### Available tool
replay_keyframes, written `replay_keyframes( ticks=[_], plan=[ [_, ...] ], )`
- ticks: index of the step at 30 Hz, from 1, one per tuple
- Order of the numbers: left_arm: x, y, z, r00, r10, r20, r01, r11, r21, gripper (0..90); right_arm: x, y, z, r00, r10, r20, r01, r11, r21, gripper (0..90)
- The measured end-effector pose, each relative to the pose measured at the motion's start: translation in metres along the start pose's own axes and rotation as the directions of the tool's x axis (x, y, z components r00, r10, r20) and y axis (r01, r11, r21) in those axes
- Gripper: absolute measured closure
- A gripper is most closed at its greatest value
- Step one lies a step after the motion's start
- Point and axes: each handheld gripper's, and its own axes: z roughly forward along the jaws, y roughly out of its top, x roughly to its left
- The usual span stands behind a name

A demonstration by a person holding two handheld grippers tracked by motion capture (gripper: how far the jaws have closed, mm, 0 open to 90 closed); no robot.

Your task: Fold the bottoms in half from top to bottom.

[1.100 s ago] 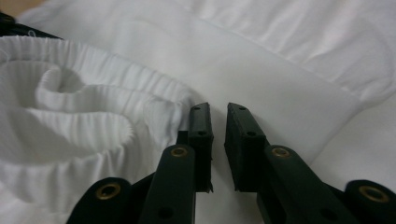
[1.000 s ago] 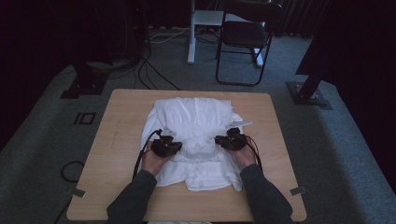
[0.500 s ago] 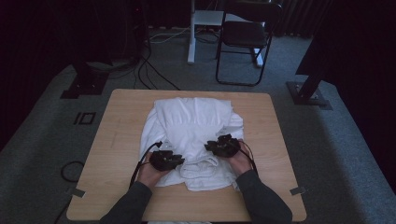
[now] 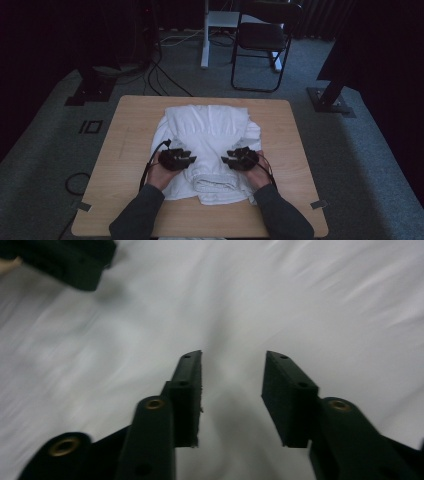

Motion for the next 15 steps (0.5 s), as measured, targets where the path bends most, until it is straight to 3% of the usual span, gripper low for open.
replay_keyframes(
  ticks=[3, 6, 10, 13, 15],
  plan=[
    [0.020, 0.020, 0.012, 0.9981, -0.034, -0.052, 0.033, 0.9992, -0.021, 61.4, -0.026, 0.020, 0.005, 0.9974, 0.037, 0.062, -0.035, 0.9989, -0.032, 54.7],
    [0.040, 0.028, 0.031, 0.9932, -0.062, -0.099, 0.062, 0.9981, -0.002, 60.0, -0.045, 0.030, 0.019, 0.9937, 0.057, 0.096, -0.054, 0.9978, -0.039, 52.5],
    [0.061, 0.017, 0.051, 0.9832, -0.143, -0.114, 0.148, 0.9881, 0.041, 59.7, -0.064, 0.026, 0.045, 0.9839, 0.112, 0.139, -0.116, 0.9932, 0.014, 54.4],
    [0.065, 0.002, 0.055, 0.9837, -0.154, -0.094, 0.159, 0.9860, 0.051, 59.3, -0.066, 0.014, 0.057, 0.9836, 0.107, 0.145, -0.118, 0.9908, 0.066, 54.7],
    [0.064, -0.006, 0.052, 0.9825, -0.169, -0.078, 0.172, 0.9846, 0.032, 59.4, -0.064, 0.007, 0.056, 0.9829, 0.113, 0.145, -0.120, 0.9920, 0.038, 54.7]
  ],
)
